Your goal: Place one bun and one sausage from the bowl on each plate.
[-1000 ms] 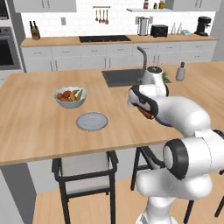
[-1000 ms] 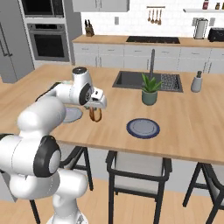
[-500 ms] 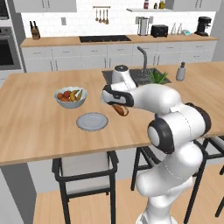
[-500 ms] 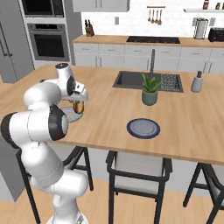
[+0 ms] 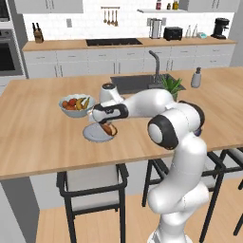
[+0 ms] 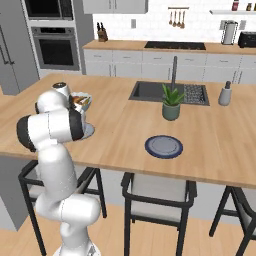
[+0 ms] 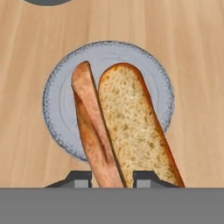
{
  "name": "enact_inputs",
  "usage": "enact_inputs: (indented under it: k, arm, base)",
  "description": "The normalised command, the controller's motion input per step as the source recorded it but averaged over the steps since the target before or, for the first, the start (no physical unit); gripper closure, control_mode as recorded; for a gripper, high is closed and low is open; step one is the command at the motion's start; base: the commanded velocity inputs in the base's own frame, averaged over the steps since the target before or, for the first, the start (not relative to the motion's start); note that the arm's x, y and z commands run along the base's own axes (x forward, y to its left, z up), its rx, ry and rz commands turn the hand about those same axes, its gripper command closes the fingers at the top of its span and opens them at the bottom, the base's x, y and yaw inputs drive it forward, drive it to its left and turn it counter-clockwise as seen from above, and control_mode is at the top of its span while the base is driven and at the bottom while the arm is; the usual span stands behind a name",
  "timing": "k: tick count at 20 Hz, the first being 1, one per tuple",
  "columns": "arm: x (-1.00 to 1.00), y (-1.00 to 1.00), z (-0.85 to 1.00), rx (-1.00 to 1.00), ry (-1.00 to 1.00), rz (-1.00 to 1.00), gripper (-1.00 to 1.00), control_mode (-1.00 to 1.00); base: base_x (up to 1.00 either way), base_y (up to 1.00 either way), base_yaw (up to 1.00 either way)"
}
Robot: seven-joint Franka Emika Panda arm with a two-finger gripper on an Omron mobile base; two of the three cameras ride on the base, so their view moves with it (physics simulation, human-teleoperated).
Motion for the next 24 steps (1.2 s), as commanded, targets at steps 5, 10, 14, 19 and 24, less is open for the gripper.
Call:
enact_inputs:
  k: [5, 10, 14, 19, 24]
  arm:
    - [0.66, 0.13, -0.25, 0.01, 0.00, 0.01, -1.00, -1.00]
    - [0.00, -0.08, 0.00, 0.00, 0.00, 0.00, -1.00, -1.00]
    - [-1.00, -0.89, 0.04, 0.05, -0.01, 0.00, -1.00, -1.00]
    - [-1.00, -1.00, 0.02, 0.08, -0.07, 0.00, -1.00, -1.00]
    - [-0.80, -0.80, 0.07, 0.03, -0.06, 0.00, -1.00, 1.00]
  base:
    - [0.00, 0.00, 0.00]
    - [0.00, 0.00, 0.00]
    - [0.00, 0.00, 0.00]
    - [0.00, 0.00, 0.00]
    - [-0.20, -0.20, 0.00]
